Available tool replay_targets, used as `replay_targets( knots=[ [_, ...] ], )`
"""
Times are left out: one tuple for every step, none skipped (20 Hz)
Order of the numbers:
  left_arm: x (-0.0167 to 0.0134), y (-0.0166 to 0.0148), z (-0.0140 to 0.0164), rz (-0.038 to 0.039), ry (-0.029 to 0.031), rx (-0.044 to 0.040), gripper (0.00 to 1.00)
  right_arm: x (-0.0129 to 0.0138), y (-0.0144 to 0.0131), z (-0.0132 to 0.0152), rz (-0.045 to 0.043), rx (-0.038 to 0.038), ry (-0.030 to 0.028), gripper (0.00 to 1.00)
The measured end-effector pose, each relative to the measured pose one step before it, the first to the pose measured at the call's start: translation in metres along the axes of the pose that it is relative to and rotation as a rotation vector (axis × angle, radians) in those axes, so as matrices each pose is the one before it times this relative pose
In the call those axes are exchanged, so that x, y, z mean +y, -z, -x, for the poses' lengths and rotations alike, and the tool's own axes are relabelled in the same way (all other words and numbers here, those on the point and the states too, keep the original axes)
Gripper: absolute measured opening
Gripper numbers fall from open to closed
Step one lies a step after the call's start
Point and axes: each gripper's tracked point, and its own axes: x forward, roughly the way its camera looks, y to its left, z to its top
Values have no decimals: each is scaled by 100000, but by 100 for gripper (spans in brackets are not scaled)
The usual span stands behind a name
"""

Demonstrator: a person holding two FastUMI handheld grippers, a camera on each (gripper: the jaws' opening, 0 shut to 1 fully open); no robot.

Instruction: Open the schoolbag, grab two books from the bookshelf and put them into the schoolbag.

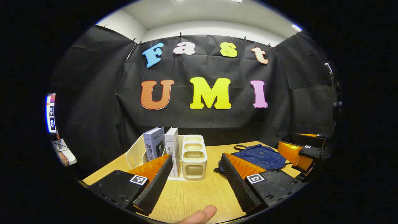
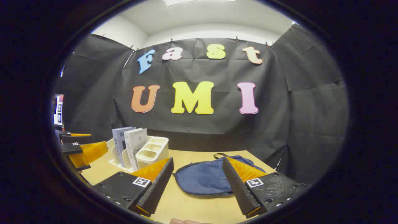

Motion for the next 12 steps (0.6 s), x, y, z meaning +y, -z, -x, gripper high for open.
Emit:
replay_targets(
  knots=[
    [91, 227, -31, 51, -374, 621, 99, -307, 183, -64, -95, 339, 372, 95],
    [188, 228, -229, 252, -536, 495, 99, -323, 48, 1, -205, 390, 355, 95],
    [190, 19, 18, 497, -509, 461, 100, -430, 240, 62, -447, 273, 488, 98],
    [-3, 11, -60, 263, -29, 392, 99, -275, 106, -42, -285, 318, 462, 98],
    [-138, 107, -145, 180, 26, 322, 99, -383, 233, 33, -181, 316, 480, 95],
    [44, 127, -68, 215, -210, 297, 100, -281, 65, 33, 51, 149, 614, 95],
    [91, 3, -66, -11, -172, 60, 100, -293, 167, 31, 362, 74, 585, 97],
    [-35, 37, -85, -443, 224, 41, 100, -292, 98, -54, 158, -2, 517, 95],
    [-157, 11, 92, -409, 230, 19, 100, -98, 14, -78, 247, -46, 71, 93],
    [-89, 21, 13, -357, 296, 220, 100, -65, -49, -100, 574, 135, 200, 95],
    [-57, 63, -27, -124, 332, 65, 100, -307, 14, -84, 291, -85, 676, 95],
    [-27, 49, -14, -20, 204, 143, 99, -194, -32, -193, -64, -194, 490, 93]
  ],
)
